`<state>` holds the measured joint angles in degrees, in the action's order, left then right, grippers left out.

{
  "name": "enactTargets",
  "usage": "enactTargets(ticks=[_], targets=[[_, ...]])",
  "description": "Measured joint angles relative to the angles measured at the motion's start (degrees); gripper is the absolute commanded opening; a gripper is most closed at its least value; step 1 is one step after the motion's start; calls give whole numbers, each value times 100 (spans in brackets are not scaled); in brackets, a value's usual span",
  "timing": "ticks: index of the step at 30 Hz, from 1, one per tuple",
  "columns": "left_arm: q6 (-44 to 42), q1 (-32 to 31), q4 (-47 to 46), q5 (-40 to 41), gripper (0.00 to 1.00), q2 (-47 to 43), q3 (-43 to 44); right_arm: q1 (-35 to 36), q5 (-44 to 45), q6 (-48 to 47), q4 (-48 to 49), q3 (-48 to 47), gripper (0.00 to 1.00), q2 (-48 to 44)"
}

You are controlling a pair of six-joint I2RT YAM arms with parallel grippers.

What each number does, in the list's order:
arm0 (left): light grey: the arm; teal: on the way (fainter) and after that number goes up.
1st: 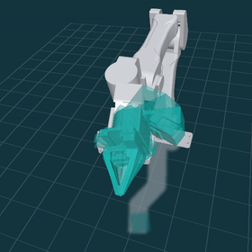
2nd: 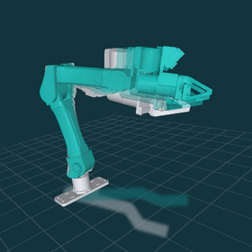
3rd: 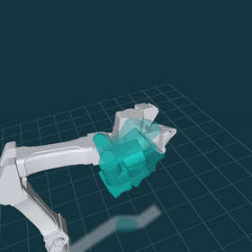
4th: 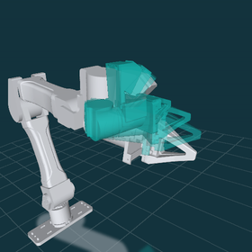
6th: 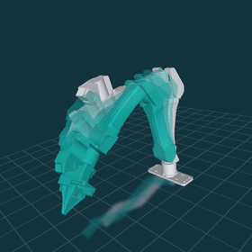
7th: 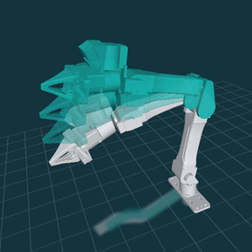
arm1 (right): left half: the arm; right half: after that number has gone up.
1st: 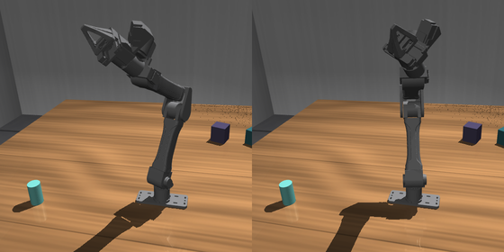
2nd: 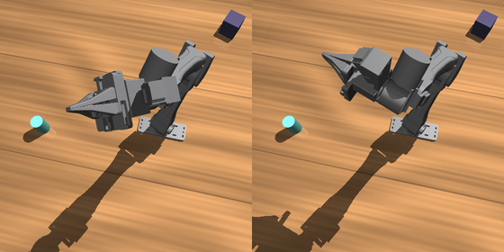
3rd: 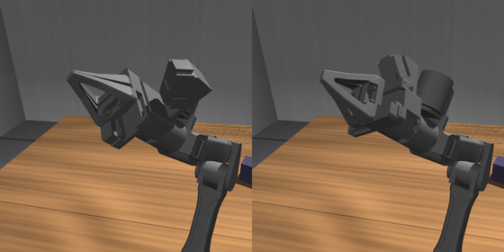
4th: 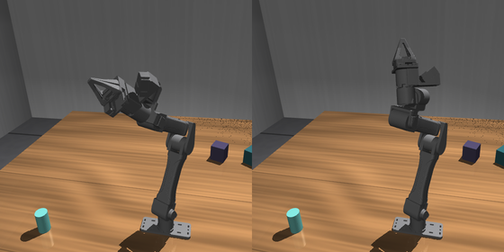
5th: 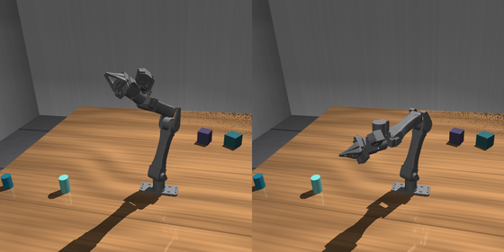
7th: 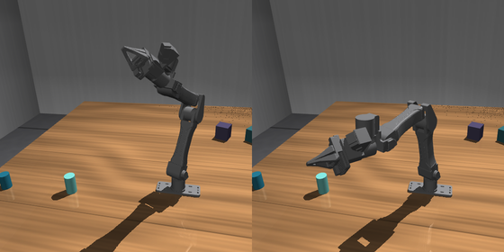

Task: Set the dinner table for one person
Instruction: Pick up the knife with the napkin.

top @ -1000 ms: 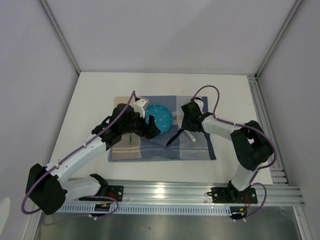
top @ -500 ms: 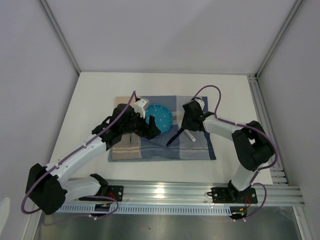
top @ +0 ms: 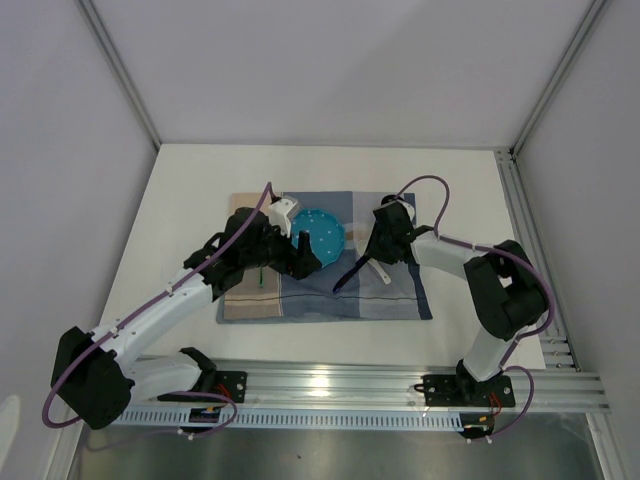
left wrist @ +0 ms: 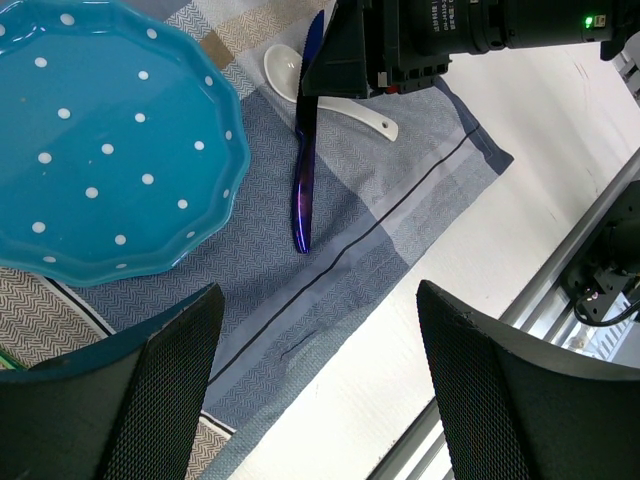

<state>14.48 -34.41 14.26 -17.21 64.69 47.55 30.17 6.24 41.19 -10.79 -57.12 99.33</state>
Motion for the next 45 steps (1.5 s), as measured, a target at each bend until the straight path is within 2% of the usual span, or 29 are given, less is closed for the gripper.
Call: enactTargets(ticks=[16, 22, 25, 26, 28, 29, 31, 45], targets=[[-4, -35, 2, 2, 82, 0, 0, -37, -273, 140, 396, 87, 39, 140], [-7, -37, 2, 2, 82, 0, 0, -225, -667, 323, 1355, 522, 38, 140], [-7, -48, 4, 2, 82, 0, 0, -358, -977, 433, 1915, 763, 33, 179], [-7, -50, 4, 2, 82, 0, 0, -393, -1069, 463, 2065, 811, 25, 208], [-9, -52, 4, 2, 82, 0, 0, -444, -1174, 503, 2284, 861, 17, 289], [-9, -52, 4, 2, 82, 0, 0, -452, -1213, 533, 2367, 872, 7, 317], [-11, -52, 4, 2, 81, 0, 0, -452, -1281, 555, 2507, 876, 0, 343], [-22, -61, 4, 2, 82, 0, 0, -393, -1274, 511, 2415, 879, 0, 260]])
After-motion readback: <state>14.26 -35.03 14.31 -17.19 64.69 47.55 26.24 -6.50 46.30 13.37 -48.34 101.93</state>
